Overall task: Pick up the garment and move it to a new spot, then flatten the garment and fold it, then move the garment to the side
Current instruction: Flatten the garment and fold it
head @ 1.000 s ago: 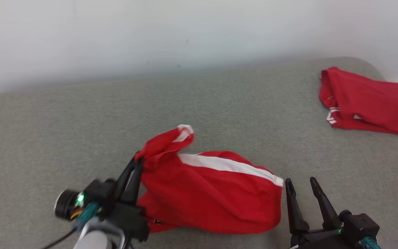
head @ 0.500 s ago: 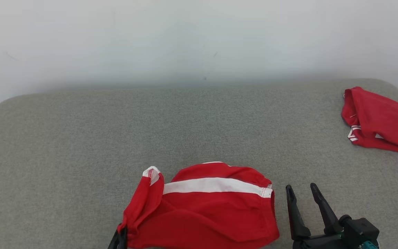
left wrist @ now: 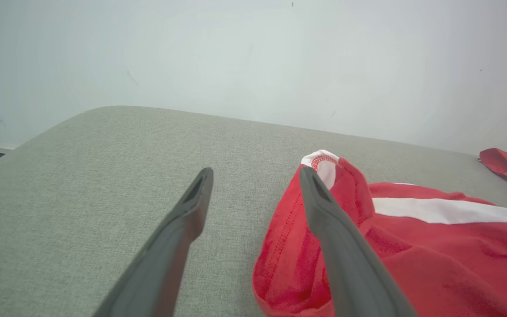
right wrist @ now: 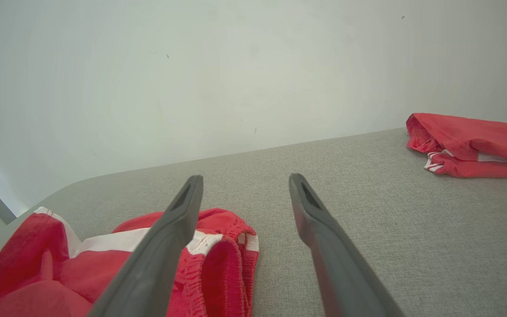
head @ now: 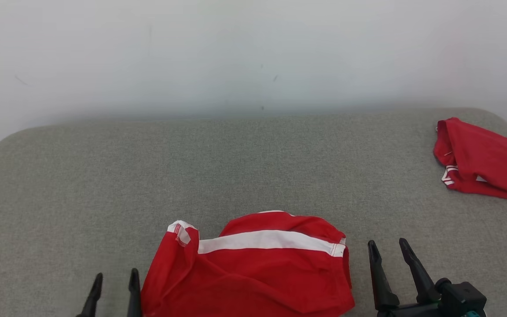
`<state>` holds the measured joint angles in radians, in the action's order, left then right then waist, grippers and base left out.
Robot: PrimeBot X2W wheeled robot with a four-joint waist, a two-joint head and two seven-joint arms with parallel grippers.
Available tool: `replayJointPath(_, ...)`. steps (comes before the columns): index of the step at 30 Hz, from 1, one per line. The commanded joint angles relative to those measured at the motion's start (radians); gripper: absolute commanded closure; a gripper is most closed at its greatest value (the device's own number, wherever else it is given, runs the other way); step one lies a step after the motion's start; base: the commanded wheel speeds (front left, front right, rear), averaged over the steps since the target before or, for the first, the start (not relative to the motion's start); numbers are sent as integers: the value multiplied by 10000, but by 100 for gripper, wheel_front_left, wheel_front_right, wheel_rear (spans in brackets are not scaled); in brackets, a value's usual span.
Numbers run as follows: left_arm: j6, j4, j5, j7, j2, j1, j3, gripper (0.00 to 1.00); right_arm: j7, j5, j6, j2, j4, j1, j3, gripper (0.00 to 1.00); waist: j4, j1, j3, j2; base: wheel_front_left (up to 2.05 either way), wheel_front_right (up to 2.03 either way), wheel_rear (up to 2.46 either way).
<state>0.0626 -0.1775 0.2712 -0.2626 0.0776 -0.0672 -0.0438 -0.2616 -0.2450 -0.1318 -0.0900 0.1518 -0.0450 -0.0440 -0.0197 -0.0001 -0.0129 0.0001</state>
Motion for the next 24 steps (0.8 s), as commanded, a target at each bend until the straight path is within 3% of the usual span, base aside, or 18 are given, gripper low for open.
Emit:
replayJointPath(1,60,108,-162,-26,-33,-167,130,0,-43,-34,29,16,-25,-122,9,0,11,1,-9,-1,0,0,0)
replayJointPath(14,244,213,-1186,-27,-74,-500,1162,0,-43,-305,29,-75,686,-125,-209,0,106,1,-22,-1,0,0,0)
replayJointPath(24,351,314,-1508,-27,-164,-501,1361,0,-43,-504,29,-269,1277,237,-760,0,248,1,-21,-1,0,0,0)
